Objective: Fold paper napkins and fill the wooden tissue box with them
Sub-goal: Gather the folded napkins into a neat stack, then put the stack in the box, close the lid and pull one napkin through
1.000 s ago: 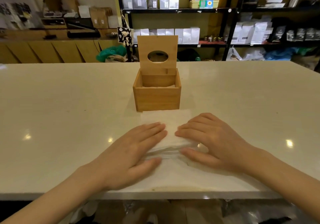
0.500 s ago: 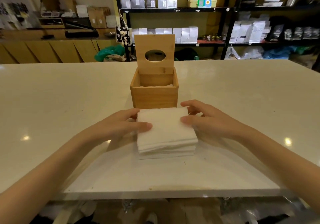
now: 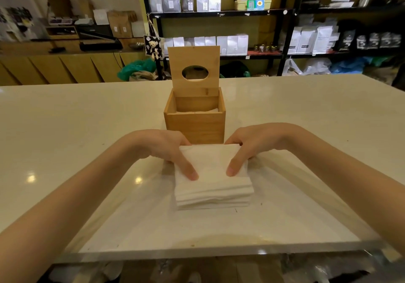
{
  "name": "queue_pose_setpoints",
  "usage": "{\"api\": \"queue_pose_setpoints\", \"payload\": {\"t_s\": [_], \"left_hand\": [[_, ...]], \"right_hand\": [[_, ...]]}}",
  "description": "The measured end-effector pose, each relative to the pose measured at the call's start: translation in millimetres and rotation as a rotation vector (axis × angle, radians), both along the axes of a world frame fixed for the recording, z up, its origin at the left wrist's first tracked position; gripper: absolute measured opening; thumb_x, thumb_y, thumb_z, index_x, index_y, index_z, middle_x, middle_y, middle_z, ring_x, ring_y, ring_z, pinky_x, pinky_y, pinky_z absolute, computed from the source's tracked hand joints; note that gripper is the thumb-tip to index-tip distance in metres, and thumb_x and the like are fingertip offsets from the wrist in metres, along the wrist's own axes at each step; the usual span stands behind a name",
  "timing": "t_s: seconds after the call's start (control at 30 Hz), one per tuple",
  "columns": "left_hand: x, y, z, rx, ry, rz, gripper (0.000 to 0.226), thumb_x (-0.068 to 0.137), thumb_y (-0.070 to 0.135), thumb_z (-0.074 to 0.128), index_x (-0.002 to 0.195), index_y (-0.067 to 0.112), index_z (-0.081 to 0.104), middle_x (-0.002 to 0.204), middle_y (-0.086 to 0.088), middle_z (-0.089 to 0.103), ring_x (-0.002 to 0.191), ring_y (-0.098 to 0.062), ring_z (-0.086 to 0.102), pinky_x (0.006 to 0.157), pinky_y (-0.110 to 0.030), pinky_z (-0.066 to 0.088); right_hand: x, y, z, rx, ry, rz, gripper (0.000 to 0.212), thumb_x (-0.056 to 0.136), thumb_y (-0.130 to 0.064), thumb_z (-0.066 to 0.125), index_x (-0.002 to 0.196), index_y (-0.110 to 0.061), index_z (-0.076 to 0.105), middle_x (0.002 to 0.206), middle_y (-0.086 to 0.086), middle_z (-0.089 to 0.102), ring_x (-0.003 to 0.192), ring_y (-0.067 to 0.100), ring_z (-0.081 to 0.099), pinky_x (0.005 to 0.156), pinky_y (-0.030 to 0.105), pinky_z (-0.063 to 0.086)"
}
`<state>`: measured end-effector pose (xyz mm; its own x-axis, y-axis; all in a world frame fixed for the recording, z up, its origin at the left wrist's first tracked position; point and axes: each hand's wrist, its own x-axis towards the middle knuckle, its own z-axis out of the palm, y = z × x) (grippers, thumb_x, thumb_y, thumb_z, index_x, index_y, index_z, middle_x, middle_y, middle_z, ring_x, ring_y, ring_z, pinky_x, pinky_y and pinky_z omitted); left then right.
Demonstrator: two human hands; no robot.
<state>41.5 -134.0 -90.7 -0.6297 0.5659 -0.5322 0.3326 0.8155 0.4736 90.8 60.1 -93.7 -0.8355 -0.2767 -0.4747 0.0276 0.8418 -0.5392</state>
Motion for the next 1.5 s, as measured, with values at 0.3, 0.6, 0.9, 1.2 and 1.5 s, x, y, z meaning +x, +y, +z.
{"api": "queue_pose_setpoints", "payload": {"t_s": [0.3, 0.6, 0.9, 1.2, 1.5], "left_hand": [[4.9, -2.9, -0.5, 0.105, -0.063, 0.009, 0.034, 0.069, 0.026, 0.075, 0.099, 0.030, 0.058, 0.108, 0.007, 0.062, 0.101, -0.012, 0.057, 0.083, -0.019, 0.047], [6.7, -18.3, 0.3, 0.508, -0.266, 0.242, 0.060, 0.045, 0.024, 0.084, 0.100, 0.027, 0.058, 0.093, 0.009, 0.074, 0.087, -0.010, 0.070, 0.064, -0.018, 0.057], [-7.1, -35.8, 32.1, 0.838, -0.310, 0.458, 0.068, 0.024, 0.028, 0.092, 0.086, 0.007, 0.072, 0.086, -0.009, 0.076, 0.076, -0.019, 0.073, 0.057, -0.026, 0.058], [-49.4, -21.7, 56.4, 0.960, -0.247, 0.635, 0.036, 0.054, 0.024, 0.069, 0.088, 0.013, 0.065, 0.073, -0.001, 0.076, 0.066, -0.012, 0.072, 0.063, -0.033, 0.058], [-84.4, -11.6, 53.2, 0.735, 0.002, 0.593, 0.038, 0.064, 0.038, 0.070, 0.093, 0.013, 0.069, 0.098, 0.007, 0.063, 0.104, -0.016, 0.052, 0.092, -0.034, 0.037]], "right_hand": [[7.0, 3.3, -0.3, -0.112, 0.041, 0.021, 0.035, 0.073, -0.026, 0.074, 0.105, -0.017, 0.062, 0.100, -0.005, 0.066, 0.089, 0.007, 0.063, 0.080, 0.024, 0.052], [14.3, 14.9, 5.7, -0.383, 0.112, -0.142, 0.043, 0.077, -0.020, 0.068, 0.117, -0.020, 0.054, 0.114, 0.000, 0.064, 0.103, 0.018, 0.063, 0.085, 0.029, 0.055], [-4.1, 16.0, 40.1, -0.755, 0.120, -0.392, 0.062, 0.052, -0.027, 0.074, 0.110, -0.011, 0.062, 0.101, 0.004, 0.073, 0.082, 0.014, 0.071, 0.071, 0.031, 0.057], [-51.0, 14.7, 60.1, -0.891, 0.040, -0.616, 0.044, 0.050, -0.027, 0.073, 0.092, -0.020, 0.062, 0.069, -0.001, 0.073, 0.079, 0.017, 0.065, 0.091, 0.039, 0.046], [-91.2, 14.9, 47.6, -0.619, 0.246, -0.661, 0.090, 0.036, -0.049, 0.078, 0.117, -0.015, 0.060, 0.118, 0.007, 0.061, 0.109, 0.024, 0.053, 0.086, 0.035, 0.044]]}}
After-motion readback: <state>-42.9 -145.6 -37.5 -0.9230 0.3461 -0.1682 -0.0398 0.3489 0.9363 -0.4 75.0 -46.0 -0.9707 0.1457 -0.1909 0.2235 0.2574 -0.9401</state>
